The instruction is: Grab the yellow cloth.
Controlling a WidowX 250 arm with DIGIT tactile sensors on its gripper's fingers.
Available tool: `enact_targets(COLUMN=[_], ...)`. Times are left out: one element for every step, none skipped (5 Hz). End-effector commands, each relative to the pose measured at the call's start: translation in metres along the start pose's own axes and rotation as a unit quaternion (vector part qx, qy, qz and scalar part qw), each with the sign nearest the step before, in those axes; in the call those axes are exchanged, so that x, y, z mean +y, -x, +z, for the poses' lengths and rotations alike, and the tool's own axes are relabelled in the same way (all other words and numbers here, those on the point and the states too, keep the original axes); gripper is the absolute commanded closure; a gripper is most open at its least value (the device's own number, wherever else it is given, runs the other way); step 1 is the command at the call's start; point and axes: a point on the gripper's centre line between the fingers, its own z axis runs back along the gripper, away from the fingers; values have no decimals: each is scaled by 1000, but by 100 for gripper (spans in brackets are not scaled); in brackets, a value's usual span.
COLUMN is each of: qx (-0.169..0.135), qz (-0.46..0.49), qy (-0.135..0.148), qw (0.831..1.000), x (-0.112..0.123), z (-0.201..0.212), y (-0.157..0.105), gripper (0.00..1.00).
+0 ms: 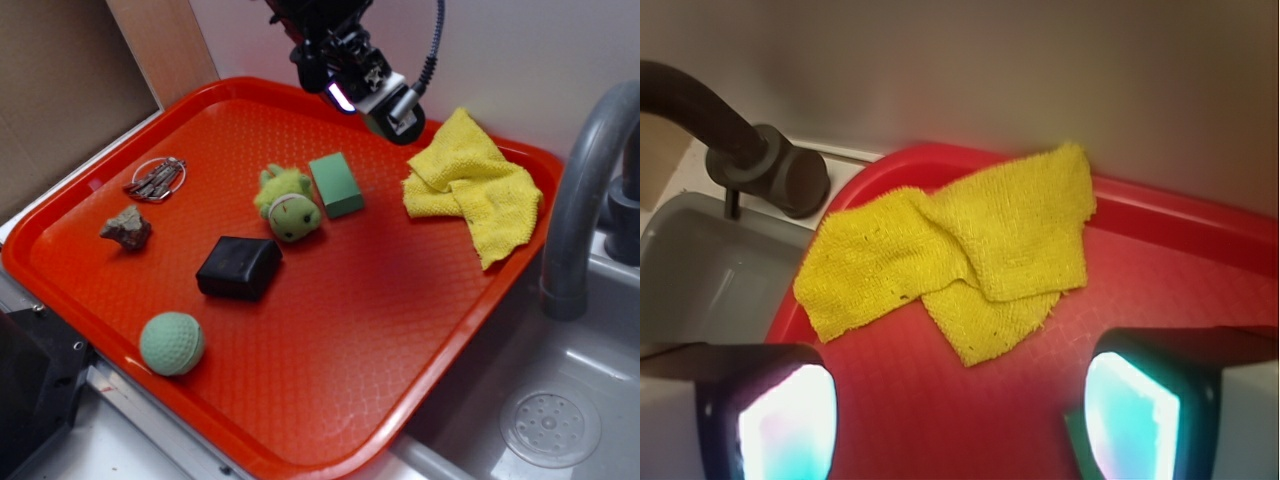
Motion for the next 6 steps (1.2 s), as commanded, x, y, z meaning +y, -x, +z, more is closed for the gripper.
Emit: enact_targets(qx=[-33,-33,-49,-25,-7,6], qz=[-7,-7,-50,-82,-95,-84], qy=[0,0,-8,-43,-60,-48], qw=[999,999,998,995,994,995], x=[-9,-9,-23,-36,-38,-40], z=[24,24,-14,-47,-66,-72], y=[-19,-19,-43,-55,-63,-64], gripper=[0,0,0,0,0,100])
